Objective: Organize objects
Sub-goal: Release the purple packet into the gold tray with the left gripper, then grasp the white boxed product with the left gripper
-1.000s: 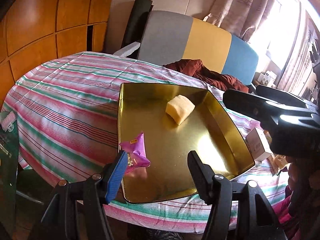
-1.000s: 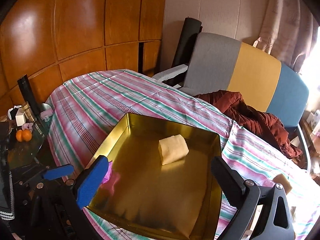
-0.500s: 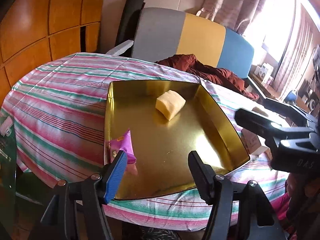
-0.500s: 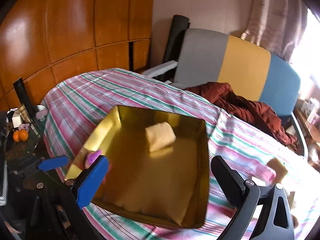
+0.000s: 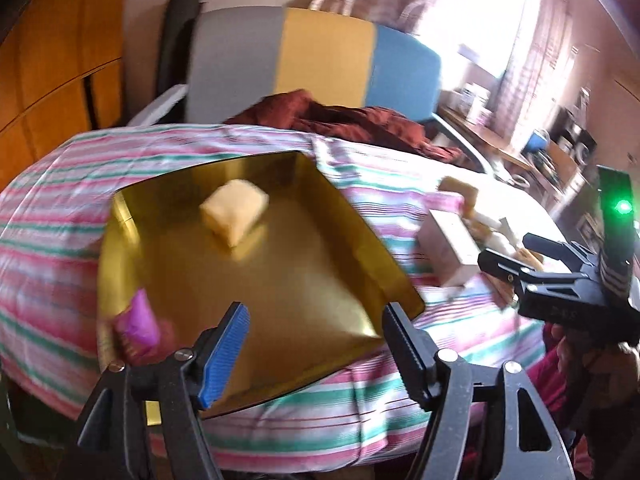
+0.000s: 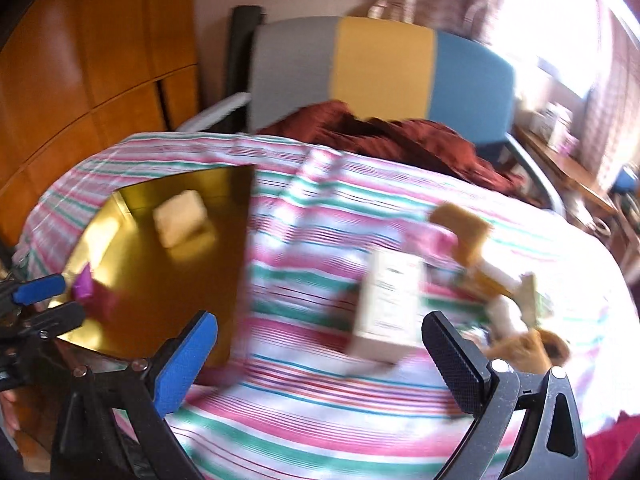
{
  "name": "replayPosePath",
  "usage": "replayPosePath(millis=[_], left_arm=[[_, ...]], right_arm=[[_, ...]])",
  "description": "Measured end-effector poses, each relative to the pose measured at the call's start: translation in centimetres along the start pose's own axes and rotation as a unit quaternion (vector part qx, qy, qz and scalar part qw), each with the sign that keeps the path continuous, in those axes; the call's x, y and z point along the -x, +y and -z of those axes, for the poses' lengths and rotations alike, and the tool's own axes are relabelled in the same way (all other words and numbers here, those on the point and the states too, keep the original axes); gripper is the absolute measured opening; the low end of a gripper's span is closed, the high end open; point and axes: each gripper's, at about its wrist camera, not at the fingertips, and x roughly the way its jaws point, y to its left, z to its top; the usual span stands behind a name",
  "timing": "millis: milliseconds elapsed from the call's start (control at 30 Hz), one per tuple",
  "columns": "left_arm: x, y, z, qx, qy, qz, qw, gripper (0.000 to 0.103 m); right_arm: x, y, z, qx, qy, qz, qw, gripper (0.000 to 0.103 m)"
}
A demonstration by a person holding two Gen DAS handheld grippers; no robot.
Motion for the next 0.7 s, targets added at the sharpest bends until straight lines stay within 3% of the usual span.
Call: replayPosePath(millis=[233,433,567,700], left_arm=[[-1.7,-5.0,-1.6,-0.061,0.006,0.029,0.9977,0.076],[-3.4,-8.8,-2.8,-0.103,0.016,0.047,0.9934,0.076],[-4.7,-11.1,-3.7,-0.123,0.021,0.056,0.9907,0.082],[-6.3,-13.1,-4.4,-0.137,0.031,0.061,0.9883,0.082]], right_arm=[[1.1,-9.0,1.7,-0.074,0.013,0.067,0.995,0.103],[3.0,-16.3,3.1,-0.148,0.012,0.108,0.983,0.103],[3.8,-19.3,3.7,-0.186,-0.008,0.11,0.976,0.103],[3.8,-21.6,4.6,-0.232,-0.027,0.086,0.969,0.103]])
